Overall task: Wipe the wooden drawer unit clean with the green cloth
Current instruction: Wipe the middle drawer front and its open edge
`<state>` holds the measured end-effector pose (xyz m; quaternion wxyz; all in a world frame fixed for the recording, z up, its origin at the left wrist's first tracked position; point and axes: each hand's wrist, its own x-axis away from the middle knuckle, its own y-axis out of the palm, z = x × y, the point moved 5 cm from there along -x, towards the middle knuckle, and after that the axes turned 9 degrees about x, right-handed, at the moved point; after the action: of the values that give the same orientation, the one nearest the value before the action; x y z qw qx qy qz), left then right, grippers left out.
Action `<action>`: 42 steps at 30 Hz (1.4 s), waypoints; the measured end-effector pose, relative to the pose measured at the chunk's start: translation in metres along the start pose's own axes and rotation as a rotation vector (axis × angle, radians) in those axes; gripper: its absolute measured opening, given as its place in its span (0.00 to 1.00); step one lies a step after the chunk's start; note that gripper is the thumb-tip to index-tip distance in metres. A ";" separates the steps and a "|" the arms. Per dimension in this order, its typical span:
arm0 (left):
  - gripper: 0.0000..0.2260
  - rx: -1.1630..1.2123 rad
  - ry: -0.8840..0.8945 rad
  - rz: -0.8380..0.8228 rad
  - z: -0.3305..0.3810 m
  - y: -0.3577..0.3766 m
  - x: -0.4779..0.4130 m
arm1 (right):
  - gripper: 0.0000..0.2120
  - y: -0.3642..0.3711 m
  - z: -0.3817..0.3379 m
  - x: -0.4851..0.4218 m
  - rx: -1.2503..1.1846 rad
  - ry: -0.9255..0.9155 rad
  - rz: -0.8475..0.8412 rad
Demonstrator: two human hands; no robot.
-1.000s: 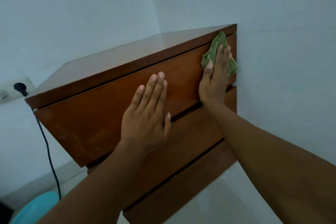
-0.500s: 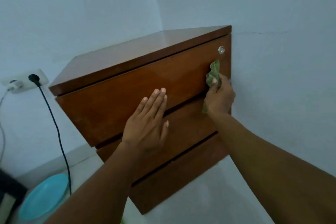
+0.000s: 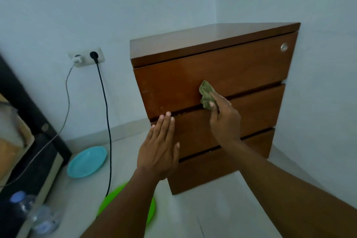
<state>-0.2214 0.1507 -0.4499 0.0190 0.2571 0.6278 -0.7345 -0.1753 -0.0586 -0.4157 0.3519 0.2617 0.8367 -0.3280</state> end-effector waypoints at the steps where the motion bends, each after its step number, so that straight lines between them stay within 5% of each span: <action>1: 0.33 0.009 -0.007 -0.001 -0.001 0.000 0.001 | 0.16 0.001 -0.004 0.001 0.017 -0.036 -0.006; 11: 0.33 0.082 -0.056 0.003 -0.005 0.002 0.008 | 0.16 0.017 -0.016 0.022 0.153 -0.245 -0.096; 28: 0.33 0.199 -0.212 0.157 0.005 -0.007 -0.003 | 0.15 0.015 -0.018 0.021 0.148 -0.266 -0.065; 42: 0.42 -0.118 -0.173 -0.032 0.010 -0.028 -0.019 | 0.15 0.004 -0.020 0.014 0.170 -0.346 -0.071</action>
<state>-0.2184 0.1420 -0.4161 0.0764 0.1812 0.6700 -0.7158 -0.1896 -0.0386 -0.4170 0.4553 0.2006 0.7416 -0.4499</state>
